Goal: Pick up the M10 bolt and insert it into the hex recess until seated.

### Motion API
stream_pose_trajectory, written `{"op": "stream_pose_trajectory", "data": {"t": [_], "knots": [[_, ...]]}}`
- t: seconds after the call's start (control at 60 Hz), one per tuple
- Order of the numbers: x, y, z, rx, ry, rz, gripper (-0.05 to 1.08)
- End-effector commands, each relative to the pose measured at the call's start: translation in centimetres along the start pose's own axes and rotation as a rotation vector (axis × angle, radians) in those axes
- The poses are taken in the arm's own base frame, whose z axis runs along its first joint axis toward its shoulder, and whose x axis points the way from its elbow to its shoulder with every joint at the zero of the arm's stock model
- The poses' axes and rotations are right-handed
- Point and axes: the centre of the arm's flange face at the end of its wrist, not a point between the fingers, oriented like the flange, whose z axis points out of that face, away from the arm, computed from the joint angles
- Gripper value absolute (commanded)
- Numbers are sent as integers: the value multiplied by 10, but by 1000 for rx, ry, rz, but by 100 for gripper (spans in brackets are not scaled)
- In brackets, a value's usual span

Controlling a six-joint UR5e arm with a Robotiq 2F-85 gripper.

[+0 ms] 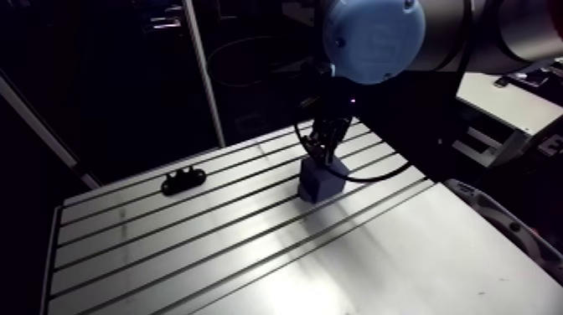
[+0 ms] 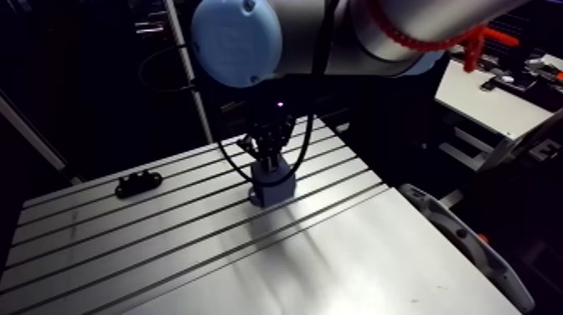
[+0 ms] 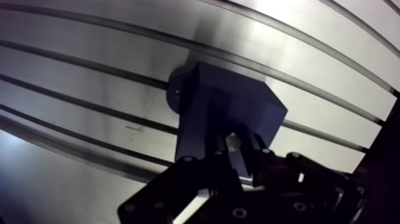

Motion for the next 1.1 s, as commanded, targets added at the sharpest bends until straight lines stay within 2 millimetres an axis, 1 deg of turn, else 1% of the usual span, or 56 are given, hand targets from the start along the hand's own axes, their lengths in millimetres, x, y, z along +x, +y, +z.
{"op": "stream_pose_trajectory", "data": {"t": [0.017,0.283,0.817,1.1], "knots": [[0,0,0,0,1,-20,79],[2,-2,-2,-2,3,-38,79],[0,-5,-5,8,8,-135,78],[-1,-5,-4,9,5,-142,78]]}}
